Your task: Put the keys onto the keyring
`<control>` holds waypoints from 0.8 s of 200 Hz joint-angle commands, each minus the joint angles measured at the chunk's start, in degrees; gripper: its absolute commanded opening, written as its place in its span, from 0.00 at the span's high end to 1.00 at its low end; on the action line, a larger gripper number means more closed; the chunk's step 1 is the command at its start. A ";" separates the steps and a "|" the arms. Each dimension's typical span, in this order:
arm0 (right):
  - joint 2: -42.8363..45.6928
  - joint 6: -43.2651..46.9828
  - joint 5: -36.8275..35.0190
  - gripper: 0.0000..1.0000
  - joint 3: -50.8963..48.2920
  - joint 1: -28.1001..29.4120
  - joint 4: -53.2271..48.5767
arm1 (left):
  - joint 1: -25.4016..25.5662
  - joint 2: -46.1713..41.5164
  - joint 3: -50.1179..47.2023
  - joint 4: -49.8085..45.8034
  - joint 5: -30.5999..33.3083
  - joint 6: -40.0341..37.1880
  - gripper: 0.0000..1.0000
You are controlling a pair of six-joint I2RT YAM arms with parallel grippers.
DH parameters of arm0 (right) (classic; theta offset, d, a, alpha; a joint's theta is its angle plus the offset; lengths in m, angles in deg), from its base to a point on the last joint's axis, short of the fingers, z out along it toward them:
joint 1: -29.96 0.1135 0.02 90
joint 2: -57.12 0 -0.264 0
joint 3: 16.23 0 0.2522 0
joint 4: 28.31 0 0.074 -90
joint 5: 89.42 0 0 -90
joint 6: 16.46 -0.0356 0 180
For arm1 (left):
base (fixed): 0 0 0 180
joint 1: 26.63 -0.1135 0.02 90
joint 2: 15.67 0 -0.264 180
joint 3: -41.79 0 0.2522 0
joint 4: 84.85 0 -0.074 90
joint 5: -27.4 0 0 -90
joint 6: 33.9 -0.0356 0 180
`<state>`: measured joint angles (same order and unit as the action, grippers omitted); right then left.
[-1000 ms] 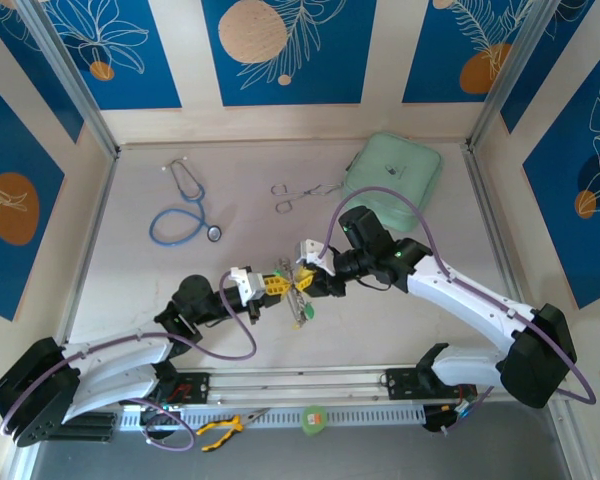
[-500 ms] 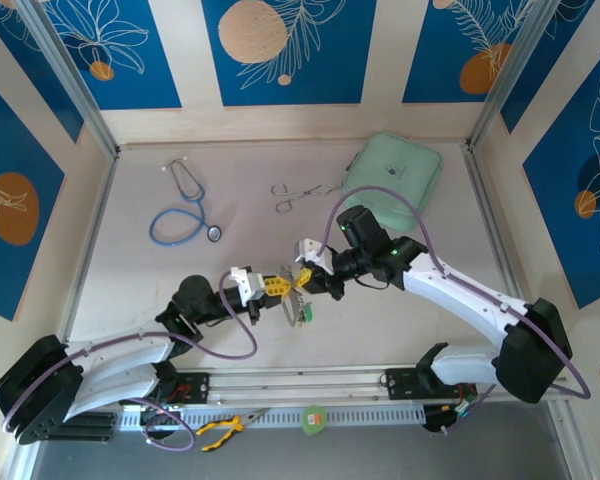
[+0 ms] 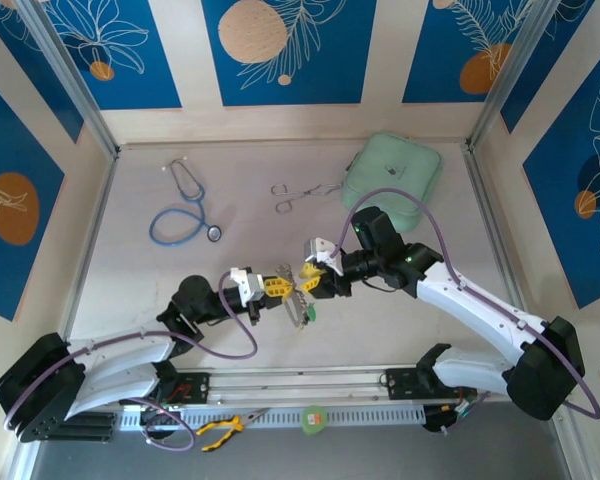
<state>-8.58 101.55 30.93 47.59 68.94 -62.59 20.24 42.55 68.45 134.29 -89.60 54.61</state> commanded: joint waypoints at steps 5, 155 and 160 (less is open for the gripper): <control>0.13 0.82 2.42 0.69 -0.23 0.61 1.03 | -0.11 -0.20 0.72 3.47 -1.73 0.18 1.00; -3.47 -8.81 -4.49 0.53 -7.42 5.89 13.09 | -3.32 8.07 -3.33 26.03 -6.02 10.44 1.00; -3.48 -9.12 -4.57 0.53 -7.73 5.84 13.35 | -3.35 8.18 -3.24 26.19 -6.03 10.52 1.00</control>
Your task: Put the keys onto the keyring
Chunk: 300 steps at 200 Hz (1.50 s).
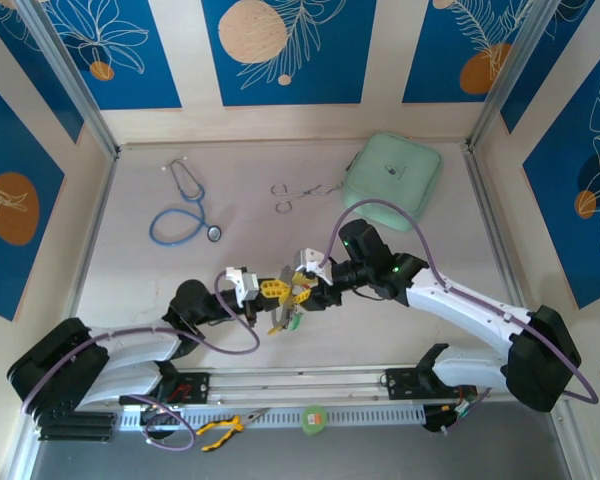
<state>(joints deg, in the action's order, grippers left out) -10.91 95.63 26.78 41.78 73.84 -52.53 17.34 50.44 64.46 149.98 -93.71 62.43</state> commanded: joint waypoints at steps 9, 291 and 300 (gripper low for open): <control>-1.06 -3.69 -0.13 0.53 -2.19 0.99 3.66 | -0.37 0.45 0.91 10.59 -1.89 2.78 1.00; 4.12 2.83 -1.78 0.94 1.49 -0.81 -5.07 | -0.49 -6.53 3.03 -7.35 0.54 -4.24 1.00; 3.79 2.54 -0.52 0.86 1.06 -0.78 -4.00 | -0.50 -6.32 3.05 -7.00 0.31 -4.05 1.00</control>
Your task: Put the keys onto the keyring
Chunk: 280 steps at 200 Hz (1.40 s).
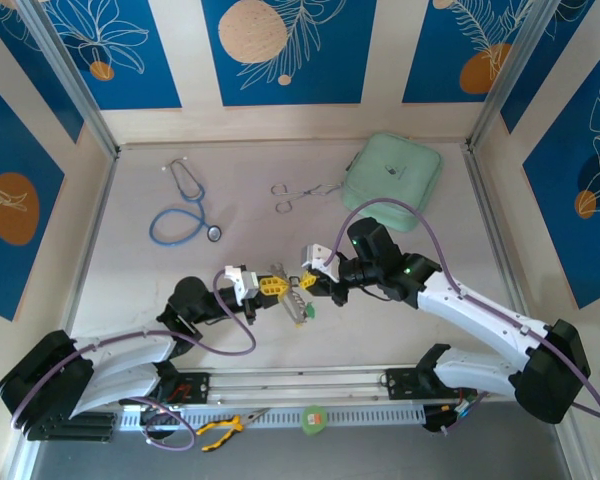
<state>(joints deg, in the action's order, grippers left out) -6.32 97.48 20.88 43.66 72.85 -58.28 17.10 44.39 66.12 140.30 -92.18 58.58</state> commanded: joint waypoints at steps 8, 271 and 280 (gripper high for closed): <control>-0.98 0.34 6.14 0.83 -1.19 0.28 2.79 | -0.26 -0.19 1.39 2.78 -1.35 -0.11 1.00; -6.17 -9.88 5.89 0.67 -8.46 1.94 21.68 | -0.30 -0.95 0.77 6.78 -2.07 1.91 1.00; -6.13 -9.72 5.90 0.79 -8.49 1.86 21.29 | -0.24 -1.07 0.61 6.76 -1.84 1.91 1.00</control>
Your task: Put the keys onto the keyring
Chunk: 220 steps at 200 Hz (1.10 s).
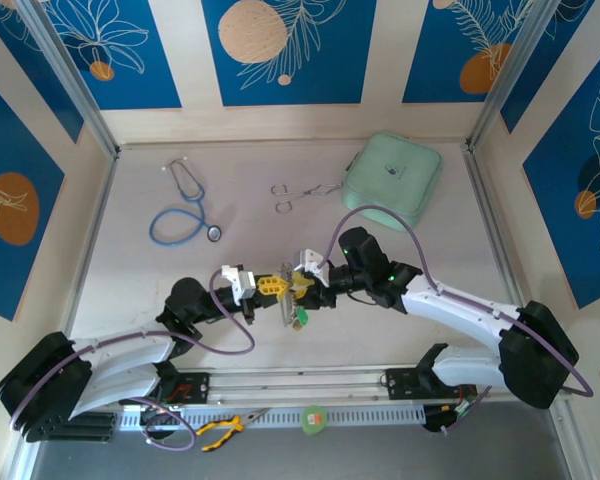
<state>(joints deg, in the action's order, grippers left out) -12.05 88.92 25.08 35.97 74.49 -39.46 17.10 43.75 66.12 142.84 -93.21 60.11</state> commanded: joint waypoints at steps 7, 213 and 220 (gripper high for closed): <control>-0.24 -1.07 1.57 0.90 -0.80 -0.10 2.15 | -0.23 -0.57 0.46 4.21 -0.56 0.35 1.00; -1.91 13.91 -27.73 1.00 21.81 5.10 -27.92 | -0.27 -11.07 -2.63 -9.39 23.08 -5.28 0.00; -3.25 13.97 -28.19 1.00 22.99 5.33 -28.09 | -0.27 -14.26 -2.45 -12.54 27.74 -5.65 0.00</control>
<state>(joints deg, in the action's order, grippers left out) -12.18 100.94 1.25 54.65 78.71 -65.17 17.10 36.47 64.43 134.92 -81.23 56.33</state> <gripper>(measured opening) 0.052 0.991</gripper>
